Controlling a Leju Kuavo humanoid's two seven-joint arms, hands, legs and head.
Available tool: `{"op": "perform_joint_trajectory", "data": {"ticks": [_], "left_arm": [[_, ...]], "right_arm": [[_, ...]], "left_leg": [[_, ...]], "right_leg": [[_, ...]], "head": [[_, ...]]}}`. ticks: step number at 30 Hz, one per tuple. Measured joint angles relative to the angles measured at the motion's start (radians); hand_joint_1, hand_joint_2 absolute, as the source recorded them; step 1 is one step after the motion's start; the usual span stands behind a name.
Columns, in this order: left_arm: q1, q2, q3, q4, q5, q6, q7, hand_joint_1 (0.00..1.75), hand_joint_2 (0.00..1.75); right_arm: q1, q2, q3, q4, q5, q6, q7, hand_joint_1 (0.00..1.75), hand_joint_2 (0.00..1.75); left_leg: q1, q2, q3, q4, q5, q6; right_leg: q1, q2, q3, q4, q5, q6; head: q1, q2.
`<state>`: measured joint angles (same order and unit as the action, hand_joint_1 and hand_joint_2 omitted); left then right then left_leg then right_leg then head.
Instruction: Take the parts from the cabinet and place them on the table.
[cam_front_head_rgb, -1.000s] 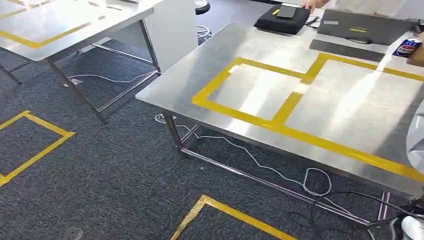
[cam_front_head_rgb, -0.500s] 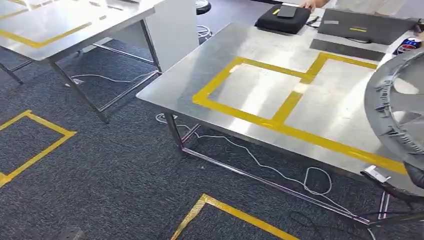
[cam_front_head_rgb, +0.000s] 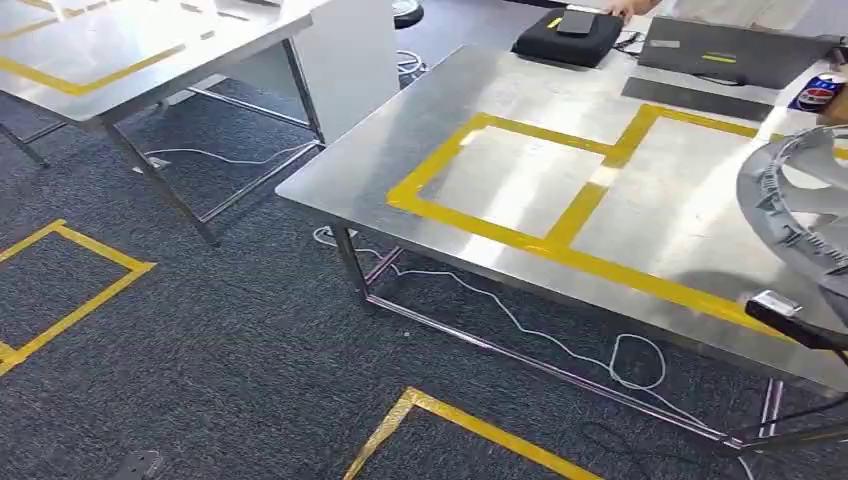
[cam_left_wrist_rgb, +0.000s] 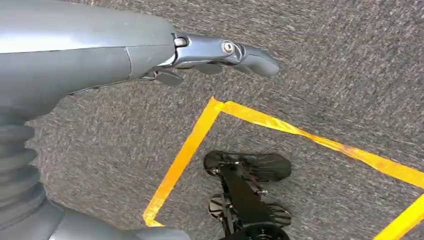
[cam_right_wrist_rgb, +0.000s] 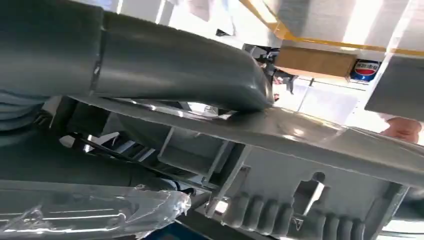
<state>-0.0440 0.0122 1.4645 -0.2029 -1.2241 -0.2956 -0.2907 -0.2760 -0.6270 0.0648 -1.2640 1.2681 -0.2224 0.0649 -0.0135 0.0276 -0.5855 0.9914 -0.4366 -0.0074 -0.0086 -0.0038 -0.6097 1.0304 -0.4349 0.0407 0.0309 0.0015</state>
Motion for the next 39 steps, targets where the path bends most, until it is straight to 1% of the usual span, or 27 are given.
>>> {"op": "perform_joint_trajectory", "data": {"ticks": [4,7,10,15,26,30,35,39], "left_arm": [[0.0,0.004,0.0,0.0,-0.003,0.0,0.001,0.0,1.75],[-0.001,0.004,0.0,0.0,-0.003,0.0,0.0,0.0,1.75],[0.0,0.004,0.0,0.0,-0.003,0.0,-0.003,0.0,1.75],[-0.001,0.004,0.0,0.0,-0.003,-0.006,-0.007,0.0,1.75],[-0.001,0.004,0.0,0.0,-0.006,-0.007,-0.008,0.0,1.75],[-0.001,0.004,0.0,0.0,-0.014,-0.007,-0.008,0.0,1.75],[-0.002,0.005,0.0,0.0,-0.024,-0.008,-0.009,0.0,1.75],[-0.005,0.005,-0.002,0.0,-0.041,-0.011,-0.009,0.0,1.75]], "right_arm": [[-0.086,-0.042,0.044,0.06,-0.051,0.018,-0.018,1.75,0.0],[-0.127,-0.061,0.066,0.094,-0.101,0.026,-0.036,1.75,0.0],[-0.15,-0.077,0.087,0.121,-0.127,0.028,-0.042,1.75,0.0],[-0.163,-0.089,0.108,0.148,-0.135,0.026,-0.044,1.75,0.0],[-0.16,-0.091,0.111,0.183,-0.146,0.009,-0.054,1.75,0.0],[-0.159,-0.091,0.111,0.192,-0.173,-0.016,-0.091,1.75,0.0],[-0.165,-0.074,0.129,0.207,-0.162,-0.024,-0.113,1.75,0.0],[-0.2,-0.047,0.158,0.238,-0.131,-0.038,-0.116,1.75,0.0]], "left_leg": [[0.0,-0.001,-0.001,0.0,0.0,0.0],[0.0,-0.001,-0.001,0.0,0.0,0.0],[0.0,-0.001,-0.001,0.0,0.0,0.0],[0.0,-0.001,-0.002,0.0,0.0,0.0],[0.0,-0.001,-0.002,0.0,0.0,0.0],[0.0,-0.001,-0.002,0.0,0.0,0.0],[0.0,-0.001,-0.002,0.0,0.0,0.0],[0.0,-0.001,-0.003,0.0,0.001,-0.001]], "right_leg": [[0.0,-0.001,0.0,0.0,0.0,0.0],[0.0,-0.001,0.0,0.0,0.0,0.0],[0.0,-0.001,0.0,0.0,0.0,0.0],[0.0,-0.001,-0.001,0.0,0.0,0.0],[0.0,-0.001,-0.001,0.0,0.0,0.0],[0.0,-0.001,-0.001,0.0,0.0,0.0],[0.0,-0.001,-0.001,0.0,0.0,0.0],[0.0,-0.001,-0.002,0.0,0.0,0.0]], "head": [[0.0,0.0],[0.0,0.0],[0.0,0.0],[0.0,0.0],[0.0,0.0],[0.0,0.0],[0.0,0.0],[0.0,0.0]]}}
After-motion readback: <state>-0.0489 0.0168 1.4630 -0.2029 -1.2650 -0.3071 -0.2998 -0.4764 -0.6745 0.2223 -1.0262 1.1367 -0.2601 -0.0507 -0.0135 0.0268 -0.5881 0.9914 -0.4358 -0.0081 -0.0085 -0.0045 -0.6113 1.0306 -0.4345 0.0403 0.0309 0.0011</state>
